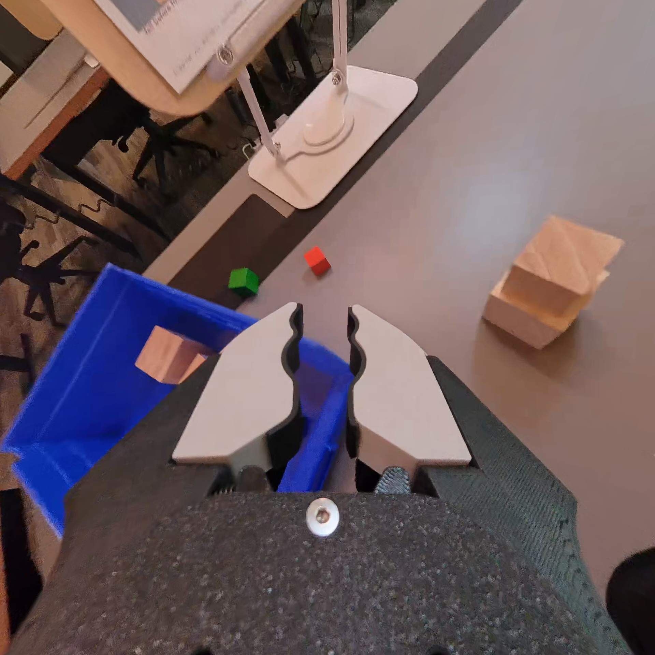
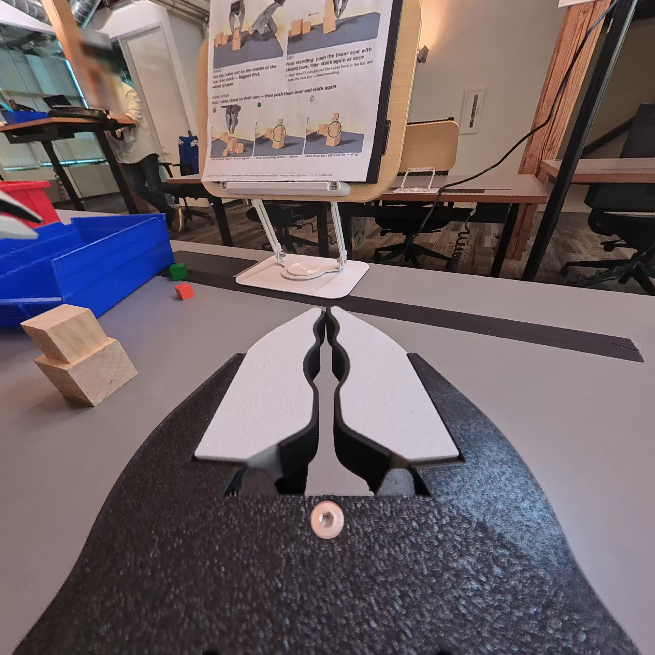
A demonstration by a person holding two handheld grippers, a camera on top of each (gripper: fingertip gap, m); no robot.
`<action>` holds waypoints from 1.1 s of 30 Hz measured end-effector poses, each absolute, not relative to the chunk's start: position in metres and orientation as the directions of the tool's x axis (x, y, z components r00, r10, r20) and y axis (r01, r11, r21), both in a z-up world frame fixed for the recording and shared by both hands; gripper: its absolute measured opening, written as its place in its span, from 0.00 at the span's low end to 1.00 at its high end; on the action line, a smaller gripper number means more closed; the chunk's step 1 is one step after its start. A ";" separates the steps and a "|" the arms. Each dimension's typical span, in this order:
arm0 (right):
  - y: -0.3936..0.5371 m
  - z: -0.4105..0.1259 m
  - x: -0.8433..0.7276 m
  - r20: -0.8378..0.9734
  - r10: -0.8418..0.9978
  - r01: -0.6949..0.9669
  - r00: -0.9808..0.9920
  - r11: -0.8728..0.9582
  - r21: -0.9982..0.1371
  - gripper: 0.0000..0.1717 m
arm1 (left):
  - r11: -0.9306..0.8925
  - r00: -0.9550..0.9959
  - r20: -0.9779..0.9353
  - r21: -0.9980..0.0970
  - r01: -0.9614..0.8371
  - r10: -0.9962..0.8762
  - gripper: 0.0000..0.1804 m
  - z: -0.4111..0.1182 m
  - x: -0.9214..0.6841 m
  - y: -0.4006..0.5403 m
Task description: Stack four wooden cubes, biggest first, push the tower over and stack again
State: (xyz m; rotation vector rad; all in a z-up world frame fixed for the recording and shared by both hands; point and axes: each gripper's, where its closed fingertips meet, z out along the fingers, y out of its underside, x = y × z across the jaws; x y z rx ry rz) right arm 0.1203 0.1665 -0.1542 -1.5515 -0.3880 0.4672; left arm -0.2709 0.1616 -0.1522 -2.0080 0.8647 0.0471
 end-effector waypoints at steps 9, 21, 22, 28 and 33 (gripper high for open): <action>0.166 -0.146 0.129 -0.057 0.499 -0.059 0.865 -0.012 -0.998 0.00 | -0.551 0.620 -0.370 -0.285 -0.784 -0.692 0.24 -0.188 -0.289 0.276; 0.170 -0.150 0.133 -0.096 0.507 -0.090 0.856 -0.036 -0.995 0.00 | -0.630 0.615 -0.272 -0.040 -0.776 -0.740 0.27 -0.259 -0.327 0.326; 0.170 -0.149 0.133 -0.095 0.508 -0.089 0.856 -0.036 -0.995 0.00 | -0.627 0.606 -0.275 -0.012 -0.779 -0.747 0.27 -0.263 -0.332 0.327; 0.172 -0.154 0.133 -0.099 0.509 -0.088 0.855 -0.047 -0.995 0.00 | -0.662 0.622 -0.253 0.116 -0.741 -0.741 0.24 -0.275 -0.344 0.332; 0.173 -0.156 0.131 -0.115 0.517 -0.097 0.848 -0.061 -0.993 0.00 | -0.659 0.614 -0.251 0.181 -0.730 -0.749 0.19 -0.279 -0.347 0.335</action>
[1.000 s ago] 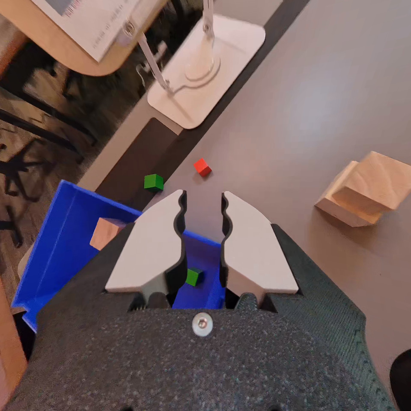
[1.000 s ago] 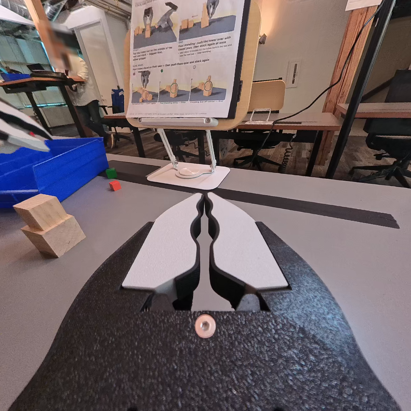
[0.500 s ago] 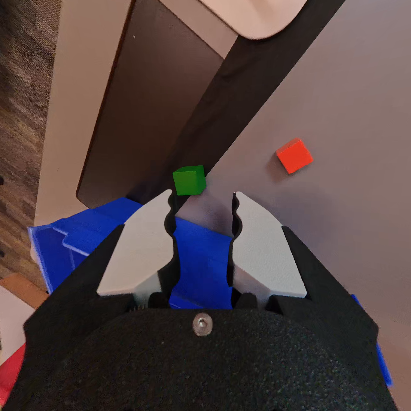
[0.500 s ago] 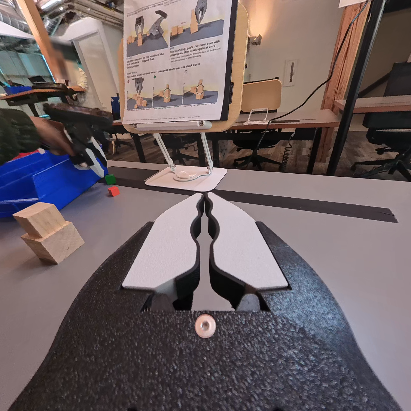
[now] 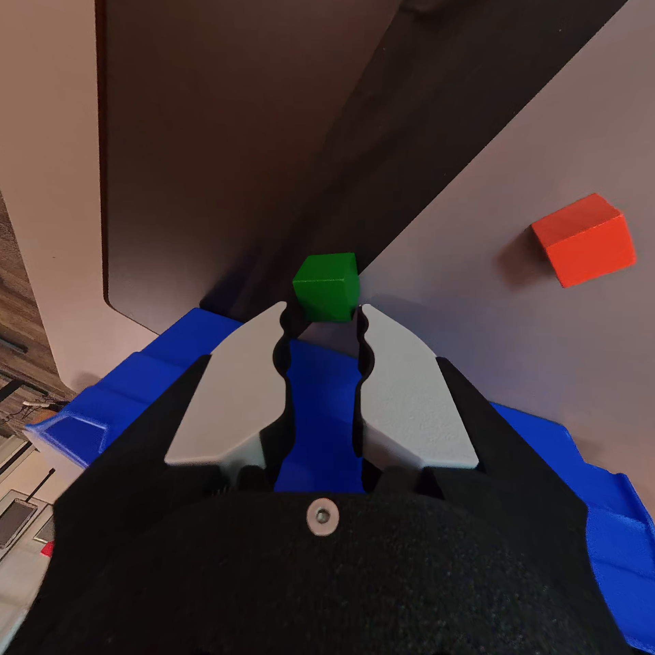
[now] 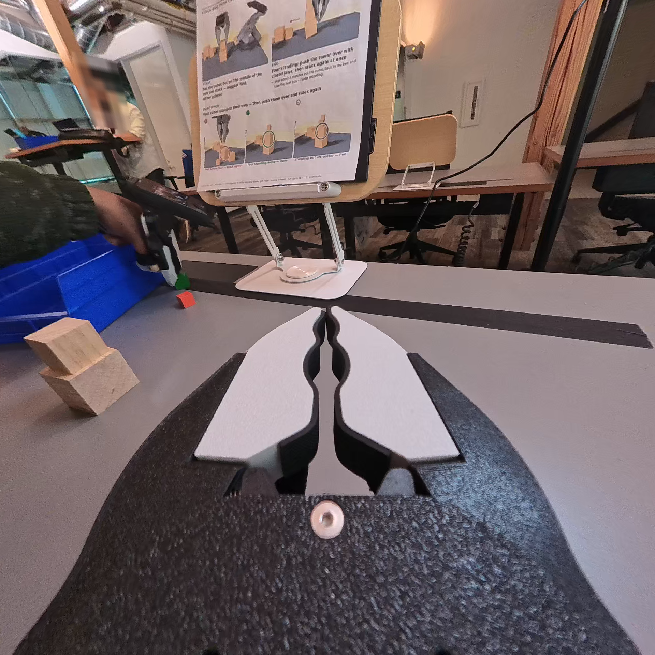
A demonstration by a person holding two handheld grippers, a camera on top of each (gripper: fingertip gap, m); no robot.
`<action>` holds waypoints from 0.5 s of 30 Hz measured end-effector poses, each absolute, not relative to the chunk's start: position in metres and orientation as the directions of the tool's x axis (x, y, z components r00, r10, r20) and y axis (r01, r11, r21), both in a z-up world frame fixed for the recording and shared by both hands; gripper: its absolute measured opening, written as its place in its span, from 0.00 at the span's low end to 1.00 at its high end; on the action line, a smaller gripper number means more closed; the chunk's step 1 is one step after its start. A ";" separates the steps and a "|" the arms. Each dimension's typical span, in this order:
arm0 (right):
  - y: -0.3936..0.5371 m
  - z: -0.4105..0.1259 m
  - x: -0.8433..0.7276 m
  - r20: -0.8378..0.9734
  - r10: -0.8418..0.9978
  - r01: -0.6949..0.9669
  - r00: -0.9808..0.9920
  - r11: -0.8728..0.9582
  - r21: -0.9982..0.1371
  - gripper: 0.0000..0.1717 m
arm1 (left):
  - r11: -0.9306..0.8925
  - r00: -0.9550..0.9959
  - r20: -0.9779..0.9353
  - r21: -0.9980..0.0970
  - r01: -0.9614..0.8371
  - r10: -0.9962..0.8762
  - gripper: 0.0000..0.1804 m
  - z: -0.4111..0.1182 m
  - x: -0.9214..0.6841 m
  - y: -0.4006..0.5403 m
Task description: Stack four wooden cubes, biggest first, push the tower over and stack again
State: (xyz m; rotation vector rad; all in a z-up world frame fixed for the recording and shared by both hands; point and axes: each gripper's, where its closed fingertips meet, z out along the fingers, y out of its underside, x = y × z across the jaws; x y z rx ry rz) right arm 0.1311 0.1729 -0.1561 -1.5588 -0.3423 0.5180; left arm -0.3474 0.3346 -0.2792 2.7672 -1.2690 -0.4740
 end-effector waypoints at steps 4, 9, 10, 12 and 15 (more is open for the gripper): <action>0.173 -0.158 0.129 -0.115 0.524 -0.093 0.844 -0.068 -0.993 0.00 | -0.648 0.594 -0.267 0.221 -0.729 -0.759 0.18 -0.282 -0.347 0.336; 0.172 -0.156 0.130 -0.113 0.526 -0.094 0.843 -0.063 -0.994 0.00 | -0.652 0.595 -0.279 0.205 -0.730 -0.754 0.17 -0.285 -0.341 0.340; 0.172 -0.156 0.130 -0.113 0.525 -0.093 0.843 -0.063 -0.994 0.00 | -0.649 0.588 -0.290 0.209 -0.731 -0.755 0.17 -0.285 -0.341 0.341; 0.172 -0.157 0.131 -0.111 0.524 -0.091 0.844 -0.063 -0.994 0.00 | -0.629 0.563 -0.305 0.199 -0.751 -0.768 0.17 -0.284 -0.338 0.340; 0.172 -0.155 0.131 -0.113 0.525 -0.096 0.843 -0.061 -0.994 0.00 | -0.586 0.527 -0.306 0.145 -0.798 -0.793 0.16 -0.273 -0.325 0.329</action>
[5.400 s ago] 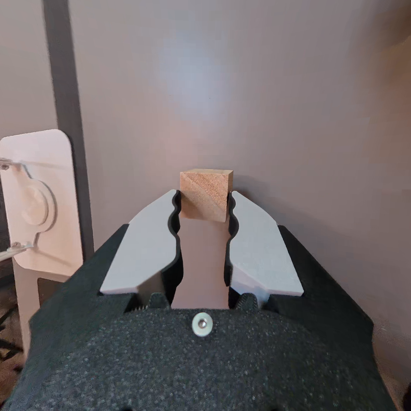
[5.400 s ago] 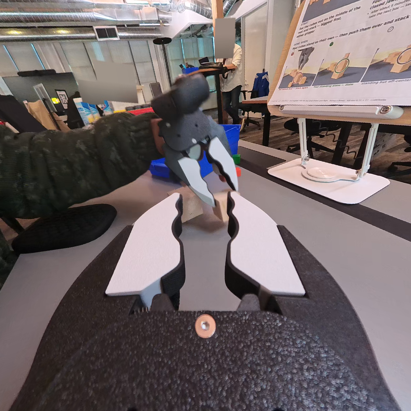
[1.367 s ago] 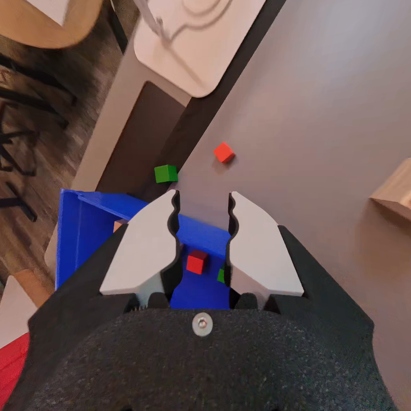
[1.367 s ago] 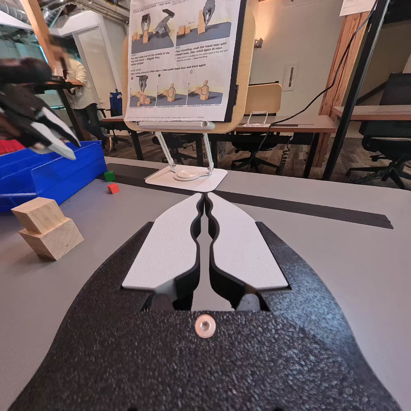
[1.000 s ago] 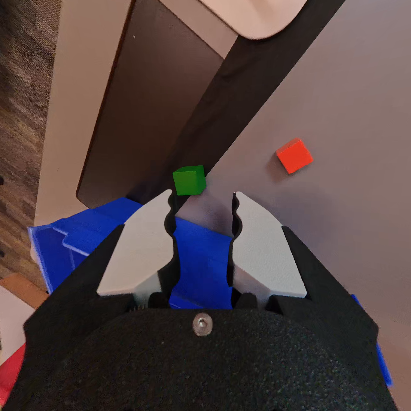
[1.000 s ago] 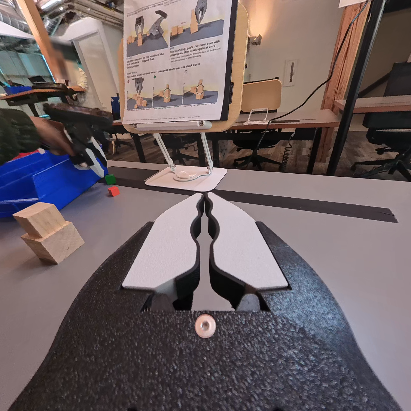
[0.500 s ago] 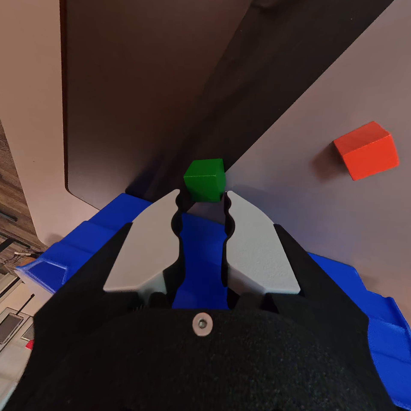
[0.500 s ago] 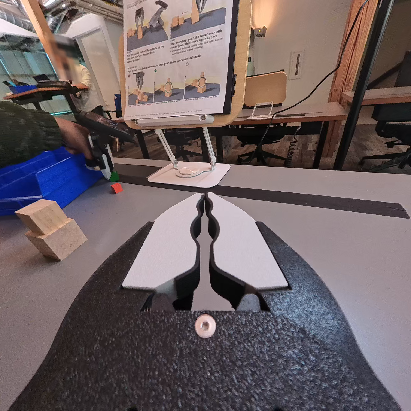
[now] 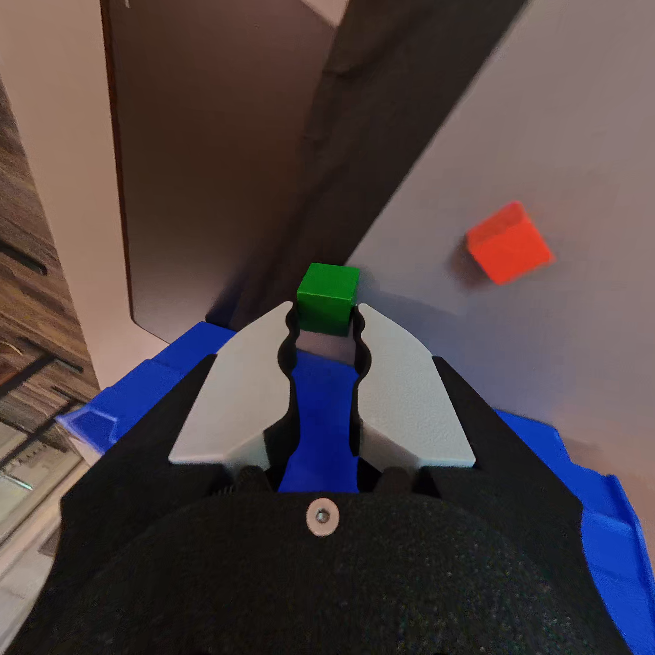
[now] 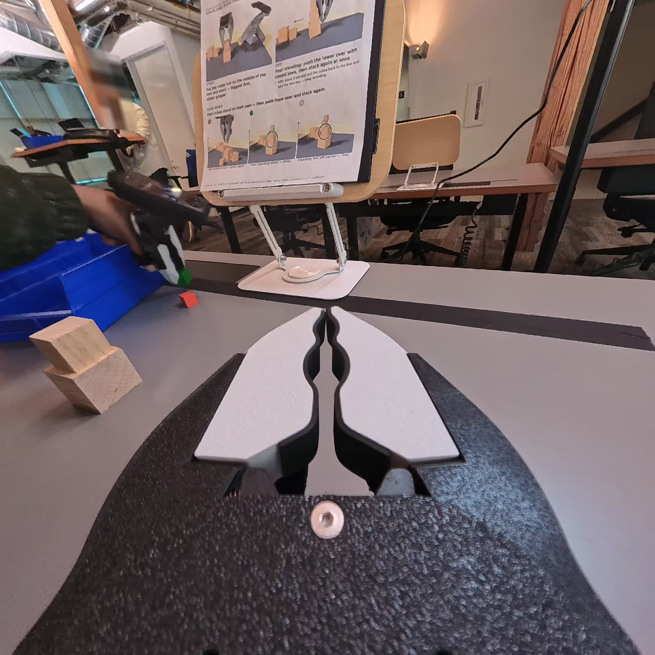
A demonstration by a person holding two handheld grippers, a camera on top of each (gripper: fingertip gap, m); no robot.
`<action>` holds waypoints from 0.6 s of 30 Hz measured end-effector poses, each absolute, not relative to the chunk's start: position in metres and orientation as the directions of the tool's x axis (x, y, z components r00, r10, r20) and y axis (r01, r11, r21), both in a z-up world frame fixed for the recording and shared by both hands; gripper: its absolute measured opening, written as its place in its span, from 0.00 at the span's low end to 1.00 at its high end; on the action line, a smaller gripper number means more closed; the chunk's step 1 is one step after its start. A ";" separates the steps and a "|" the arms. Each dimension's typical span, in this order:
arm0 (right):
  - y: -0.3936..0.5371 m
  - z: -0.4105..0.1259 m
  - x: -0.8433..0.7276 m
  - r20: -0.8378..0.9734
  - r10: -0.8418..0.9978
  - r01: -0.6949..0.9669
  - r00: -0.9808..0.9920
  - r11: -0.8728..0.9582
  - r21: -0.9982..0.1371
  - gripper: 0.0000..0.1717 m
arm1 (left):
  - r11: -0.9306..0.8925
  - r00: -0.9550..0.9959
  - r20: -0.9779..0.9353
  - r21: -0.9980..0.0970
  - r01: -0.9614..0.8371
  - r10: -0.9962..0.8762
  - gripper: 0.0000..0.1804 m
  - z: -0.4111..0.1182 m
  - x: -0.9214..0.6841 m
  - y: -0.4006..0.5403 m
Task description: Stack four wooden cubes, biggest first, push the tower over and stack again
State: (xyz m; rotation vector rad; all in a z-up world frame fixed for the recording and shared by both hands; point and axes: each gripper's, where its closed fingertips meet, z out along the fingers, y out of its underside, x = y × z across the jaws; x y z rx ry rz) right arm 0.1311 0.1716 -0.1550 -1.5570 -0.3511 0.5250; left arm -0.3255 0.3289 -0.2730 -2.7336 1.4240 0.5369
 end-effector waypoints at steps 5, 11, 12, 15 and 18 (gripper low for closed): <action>0.169 -0.149 0.129 -0.111 0.534 -0.104 0.838 -0.045 -0.994 0.00 | -0.454 0.433 -0.324 -0.010 -0.891 -0.841 0.16 -0.223 -0.290 0.287; 0.166 -0.148 0.125 -0.088 0.538 -0.086 0.838 -0.029 -0.996 0.00 | -0.296 0.307 -0.269 -0.081 -0.952 -0.913 0.16 -0.172 -0.239 0.207; 0.166 -0.147 0.125 -0.081 0.535 -0.080 0.841 -0.024 -0.996 0.00 | -0.266 0.276 -0.251 -0.076 -0.961 -0.928 0.16 -0.168 -0.230 0.194; 0.165 -0.145 0.128 -0.068 0.521 -0.075 0.851 -0.008 -0.997 0.00 | -0.182 0.193 -0.192 -0.072 -0.981 -0.962 0.16 -0.160 -0.198 0.157; 0.165 -0.143 0.132 -0.061 0.504 -0.073 0.862 0.004 -0.997 0.00 | -0.119 0.127 -0.161 -0.058 -0.991 -0.979 0.16 -0.158 -0.169 0.132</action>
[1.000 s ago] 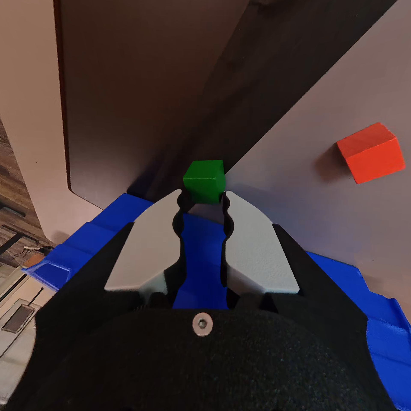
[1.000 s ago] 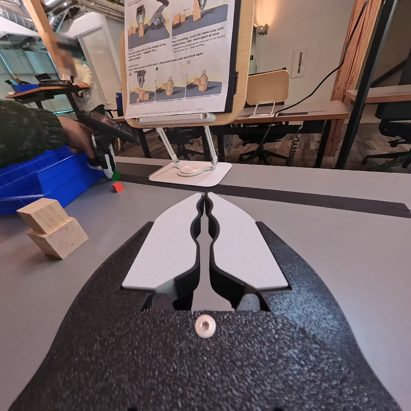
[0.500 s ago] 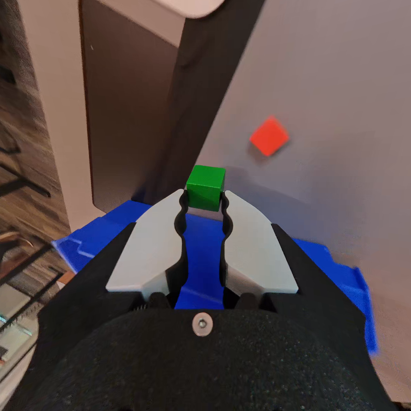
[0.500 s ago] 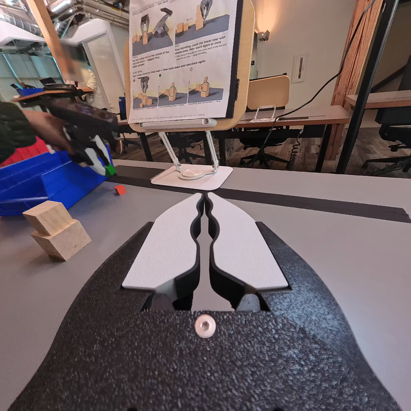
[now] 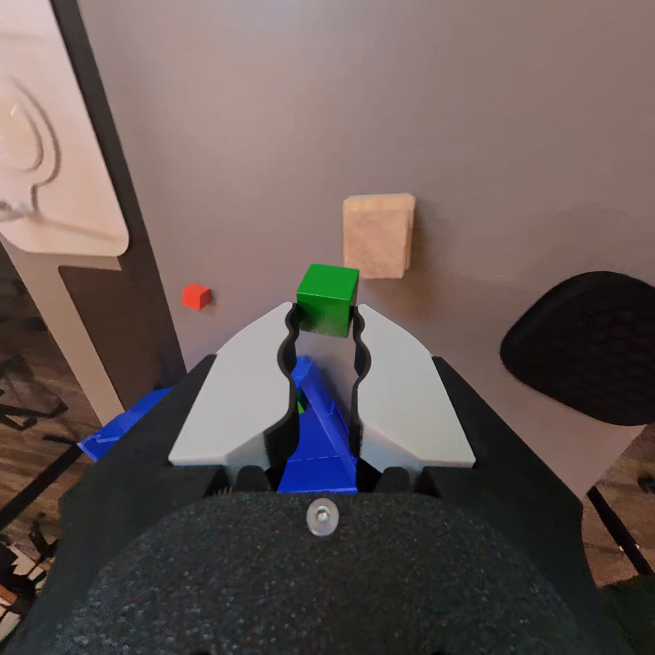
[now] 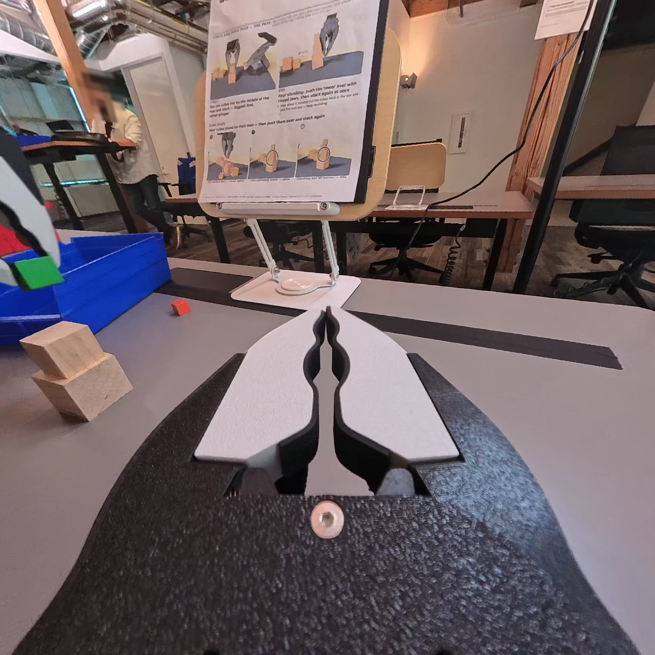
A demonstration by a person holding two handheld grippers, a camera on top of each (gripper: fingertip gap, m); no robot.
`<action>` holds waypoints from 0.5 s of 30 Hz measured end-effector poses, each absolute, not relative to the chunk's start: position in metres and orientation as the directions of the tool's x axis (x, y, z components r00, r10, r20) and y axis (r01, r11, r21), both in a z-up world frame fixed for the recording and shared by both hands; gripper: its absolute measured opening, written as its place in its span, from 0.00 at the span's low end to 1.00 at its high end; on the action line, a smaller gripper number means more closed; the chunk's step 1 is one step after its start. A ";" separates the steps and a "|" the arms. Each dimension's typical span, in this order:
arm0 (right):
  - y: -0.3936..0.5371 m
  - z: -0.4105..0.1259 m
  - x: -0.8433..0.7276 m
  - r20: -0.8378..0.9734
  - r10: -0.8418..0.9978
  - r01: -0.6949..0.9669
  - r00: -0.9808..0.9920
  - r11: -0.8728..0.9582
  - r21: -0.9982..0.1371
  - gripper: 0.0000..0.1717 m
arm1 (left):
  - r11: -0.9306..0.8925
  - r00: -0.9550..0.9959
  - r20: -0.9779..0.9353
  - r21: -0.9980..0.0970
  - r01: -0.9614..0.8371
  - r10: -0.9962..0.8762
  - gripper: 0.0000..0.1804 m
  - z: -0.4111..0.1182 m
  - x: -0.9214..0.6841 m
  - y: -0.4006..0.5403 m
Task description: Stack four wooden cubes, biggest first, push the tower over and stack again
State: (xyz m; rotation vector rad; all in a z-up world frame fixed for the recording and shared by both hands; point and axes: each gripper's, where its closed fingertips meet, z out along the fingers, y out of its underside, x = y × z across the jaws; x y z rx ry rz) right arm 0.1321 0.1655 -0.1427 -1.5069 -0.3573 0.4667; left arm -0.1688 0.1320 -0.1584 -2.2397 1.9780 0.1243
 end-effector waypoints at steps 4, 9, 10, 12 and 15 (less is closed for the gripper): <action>0.166 -0.141 0.134 -0.062 0.496 -0.075 0.866 0.008 -0.997 0.00 | -0.075 0.073 -0.145 0.008 -0.997 -0.987 0.16 -0.167 -0.151 0.118; 0.165 -0.138 0.136 -0.068 0.498 -0.085 0.864 0.010 -0.996 0.00 | -0.086 0.077 -0.135 0.063 -0.994 -0.988 0.16 -0.182 -0.149 0.116; 0.164 -0.138 0.136 -0.070 0.499 -0.087 0.863 0.011 -0.996 0.00 | -0.087 0.077 -0.133 0.066 -0.994 -0.988 0.16 -0.184 -0.149 0.115; 0.164 -0.137 0.136 -0.074 0.501 -0.092 0.862 0.011 -0.996 0.00 | -0.093 0.083 -0.132 0.075 -0.993 -0.988 0.16 -0.187 -0.151 0.114; 0.164 -0.138 0.135 -0.075 0.504 -0.091 0.860 0.007 -0.996 0.00 | -0.105 0.092 -0.139 0.089 -0.991 -0.986 0.16 -0.191 -0.155 0.114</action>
